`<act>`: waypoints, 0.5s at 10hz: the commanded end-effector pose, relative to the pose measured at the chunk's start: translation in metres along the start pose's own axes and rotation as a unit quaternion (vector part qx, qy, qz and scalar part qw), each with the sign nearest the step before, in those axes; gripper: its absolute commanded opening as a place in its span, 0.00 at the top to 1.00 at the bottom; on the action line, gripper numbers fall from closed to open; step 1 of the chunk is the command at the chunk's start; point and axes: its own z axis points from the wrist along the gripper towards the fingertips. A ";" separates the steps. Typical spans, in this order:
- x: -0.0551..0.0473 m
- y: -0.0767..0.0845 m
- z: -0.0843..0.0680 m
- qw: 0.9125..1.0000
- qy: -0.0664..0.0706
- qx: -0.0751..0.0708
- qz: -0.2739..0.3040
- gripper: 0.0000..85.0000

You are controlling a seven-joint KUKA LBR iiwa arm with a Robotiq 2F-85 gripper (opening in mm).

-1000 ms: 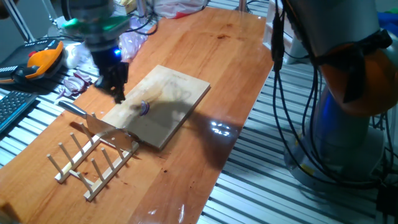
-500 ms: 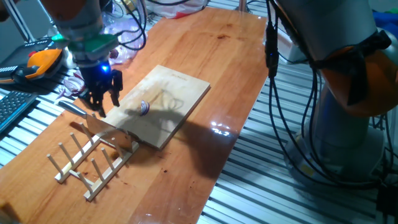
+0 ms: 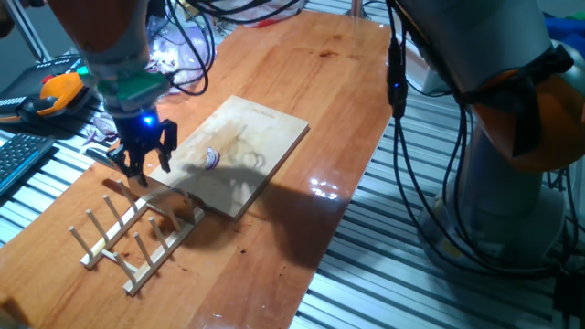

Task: Chop the onions

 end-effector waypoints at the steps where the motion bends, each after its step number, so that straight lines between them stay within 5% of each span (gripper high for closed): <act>1: -0.003 0.000 0.003 1.000 -0.006 -0.001 0.003 0.40; 4: -0.010 0.004 0.016 1.000 -0.008 -0.001 -0.006 0.40; 5: -0.012 0.004 0.020 0.999 -0.012 0.010 -0.031 0.60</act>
